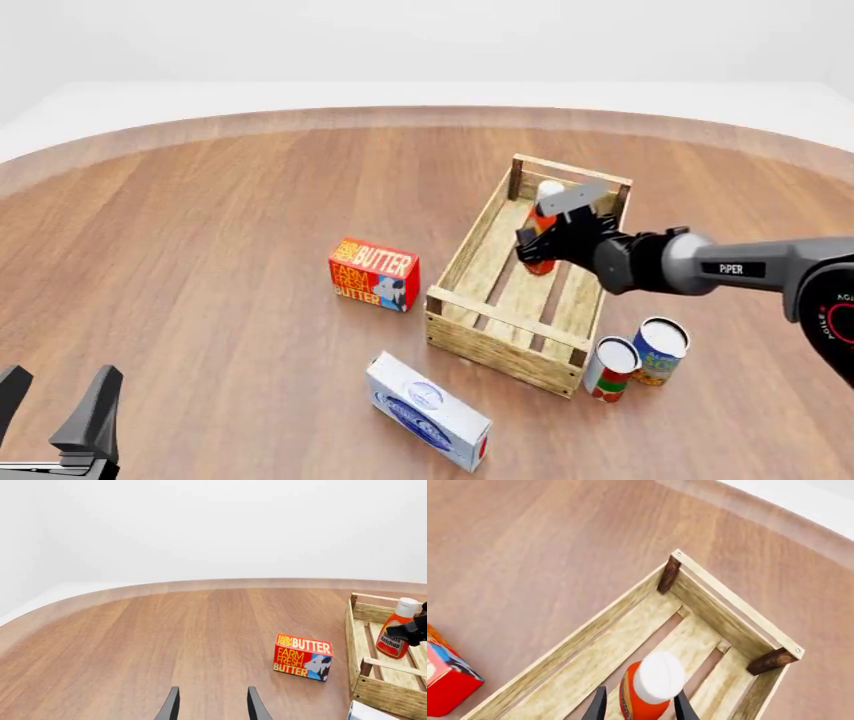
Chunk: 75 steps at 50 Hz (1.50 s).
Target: Pick up the ketchup, and put it in the wooden tray.
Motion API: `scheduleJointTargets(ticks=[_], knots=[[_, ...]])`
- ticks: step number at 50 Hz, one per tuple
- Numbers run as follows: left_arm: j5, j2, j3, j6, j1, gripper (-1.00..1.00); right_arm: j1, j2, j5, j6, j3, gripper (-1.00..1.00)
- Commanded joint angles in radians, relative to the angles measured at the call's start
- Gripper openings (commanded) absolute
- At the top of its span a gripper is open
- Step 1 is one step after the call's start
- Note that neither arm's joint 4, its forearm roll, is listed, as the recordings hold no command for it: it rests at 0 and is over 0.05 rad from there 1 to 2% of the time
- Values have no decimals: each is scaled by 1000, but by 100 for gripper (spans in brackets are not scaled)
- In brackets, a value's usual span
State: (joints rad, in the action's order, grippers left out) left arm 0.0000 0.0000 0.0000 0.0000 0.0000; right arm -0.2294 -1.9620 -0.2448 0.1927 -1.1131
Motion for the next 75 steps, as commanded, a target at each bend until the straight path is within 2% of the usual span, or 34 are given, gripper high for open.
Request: scheduleJointTargets(ticks=[1, 9, 24, 36, 43, 48, 51, 56, 62, 69, 75], knots=[[0, 0, 0, 0, 0, 100, 2, 43, 4, 7, 9, 100], [0, 0, 0, 0, 0, 100, 9, 112, 25, 39, 10, 100], [0, 0, 0, 0, 0, 100, 20, 219, 52, 50, 42, 100], [0, 0, 0, 0, 0, 100, 17, 361, 8, 37, 189, 100], [0, 0, 0, 0, 0, 100, 12, 473, -7, 0, 288, 100], [0, 0, 0, 0, 0, 100, 19, 549, -25, 2, 366, 100], [0, 0, 0, 0, 0, 100, 21, 623, -35, -23, 429, 100], [0, 0, 0, 0, 0, 100, 38, 705, -50, 6, 511, 100], [0, 0, 0, 0, 0, 100, 33, 739, -65, 7, 558, 100], [0, 0, 0, 0, 0, 100, 51, 768, -109, -5, 636, 100], [0, 0, 0, 0, 0, 100, 84, 853, -120, -23, 719, 100]])
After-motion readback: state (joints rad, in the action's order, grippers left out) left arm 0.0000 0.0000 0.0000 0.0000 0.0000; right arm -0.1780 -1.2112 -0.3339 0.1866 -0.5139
